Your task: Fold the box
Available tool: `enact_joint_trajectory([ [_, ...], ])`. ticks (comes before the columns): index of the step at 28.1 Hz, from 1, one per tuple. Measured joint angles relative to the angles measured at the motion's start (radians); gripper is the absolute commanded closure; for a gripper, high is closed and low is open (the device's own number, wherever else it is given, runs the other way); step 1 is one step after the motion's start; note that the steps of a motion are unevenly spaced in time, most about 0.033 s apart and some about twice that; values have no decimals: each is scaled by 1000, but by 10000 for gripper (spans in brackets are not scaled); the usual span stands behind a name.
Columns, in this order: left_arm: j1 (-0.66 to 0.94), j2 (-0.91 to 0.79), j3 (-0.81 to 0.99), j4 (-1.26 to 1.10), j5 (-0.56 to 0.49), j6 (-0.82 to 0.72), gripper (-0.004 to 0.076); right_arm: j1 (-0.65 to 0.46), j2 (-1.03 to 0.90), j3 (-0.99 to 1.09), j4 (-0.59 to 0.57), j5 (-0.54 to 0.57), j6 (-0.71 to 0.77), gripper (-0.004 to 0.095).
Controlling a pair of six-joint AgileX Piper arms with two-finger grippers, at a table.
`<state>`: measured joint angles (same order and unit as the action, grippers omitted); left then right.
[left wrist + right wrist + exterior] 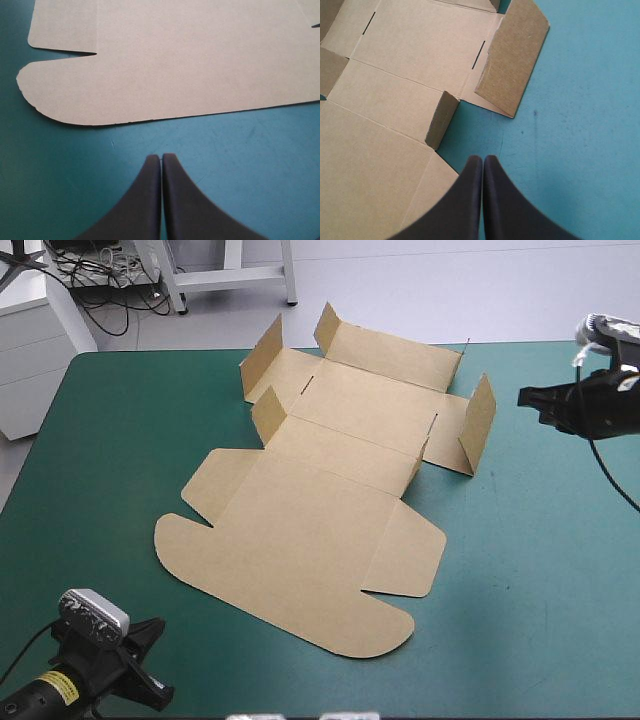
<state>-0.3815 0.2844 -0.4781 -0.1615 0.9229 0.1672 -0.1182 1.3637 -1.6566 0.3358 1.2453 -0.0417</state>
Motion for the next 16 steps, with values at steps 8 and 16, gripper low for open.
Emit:
enact_joint_trajectory([
  [8, 0, 0, 0, 0, 0, 0, 734, 280, 232, -157, -245, 0, 175, 903],
  [16, 0, 0, 0, 0, 0, 0, 734, 385, 420, -216, -242, 0, 310, 506],
])
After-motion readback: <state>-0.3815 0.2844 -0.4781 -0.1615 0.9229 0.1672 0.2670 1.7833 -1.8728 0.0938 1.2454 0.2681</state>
